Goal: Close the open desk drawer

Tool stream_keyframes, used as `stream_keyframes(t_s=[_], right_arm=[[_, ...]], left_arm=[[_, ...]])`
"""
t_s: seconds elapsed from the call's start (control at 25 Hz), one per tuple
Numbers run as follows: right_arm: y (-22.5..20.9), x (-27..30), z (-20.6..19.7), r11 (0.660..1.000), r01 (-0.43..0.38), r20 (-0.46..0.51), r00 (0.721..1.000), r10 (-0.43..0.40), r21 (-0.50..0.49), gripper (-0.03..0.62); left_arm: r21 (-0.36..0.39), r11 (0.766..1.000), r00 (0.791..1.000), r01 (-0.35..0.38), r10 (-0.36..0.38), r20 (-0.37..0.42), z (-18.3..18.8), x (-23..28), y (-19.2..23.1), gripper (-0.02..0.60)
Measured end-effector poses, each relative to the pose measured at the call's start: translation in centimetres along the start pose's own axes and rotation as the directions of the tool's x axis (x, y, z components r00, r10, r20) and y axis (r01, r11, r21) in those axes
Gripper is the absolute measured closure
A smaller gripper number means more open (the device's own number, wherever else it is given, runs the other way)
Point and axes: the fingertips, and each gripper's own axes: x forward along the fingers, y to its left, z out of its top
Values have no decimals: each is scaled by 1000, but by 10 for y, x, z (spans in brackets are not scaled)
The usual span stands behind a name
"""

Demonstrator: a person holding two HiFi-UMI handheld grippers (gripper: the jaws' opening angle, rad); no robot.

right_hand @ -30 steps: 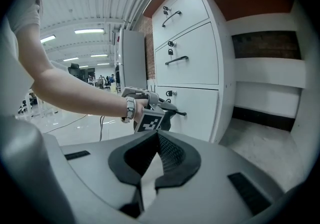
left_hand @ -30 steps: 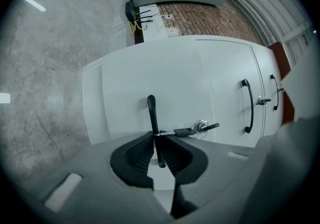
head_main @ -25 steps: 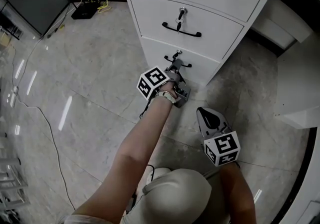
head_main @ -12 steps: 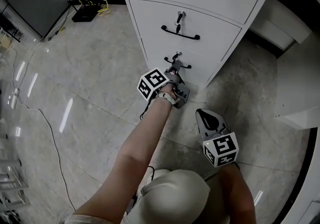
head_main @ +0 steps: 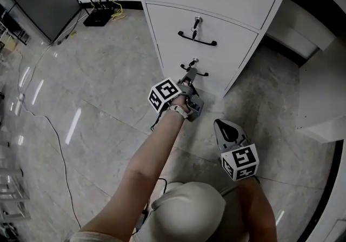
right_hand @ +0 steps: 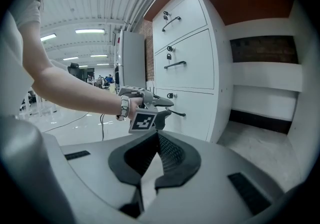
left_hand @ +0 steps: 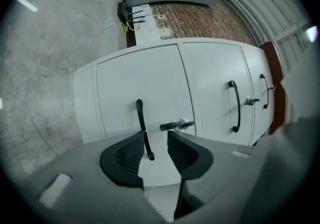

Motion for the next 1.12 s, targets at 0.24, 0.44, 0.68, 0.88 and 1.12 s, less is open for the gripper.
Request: stream_keyframes(t_s=[0.24, 0.44, 0.68, 0.88, 1.12], right_arm=[[2, -7, 4, 1000, 3, 18, 1000, -2, -16, 583], [1, -18, 11, 1000, 27, 45, 999, -27, -8, 583], [7, -34, 28, 997, 30, 56, 998, -26, -66, 583], [9, -51, 63, 994, 26, 97, 995, -16, -107, 583], [7, -72, 113, 992, 37, 168, 986, -16, -124, 583]], left_arm=[[125, 992, 1000, 8, -6, -21, -1, -28, -20, 454], [173, 985, 999, 21, -16, -33, -4, -51, -42, 454], [191, 981, 999, 24, -16, -46, -8, -76, -63, 454], [221, 973, 997, 59, -48, -52, -13, -95, -89, 456], [312, 946, 995, 93, -76, -65, -16, -114, -131, 549]])
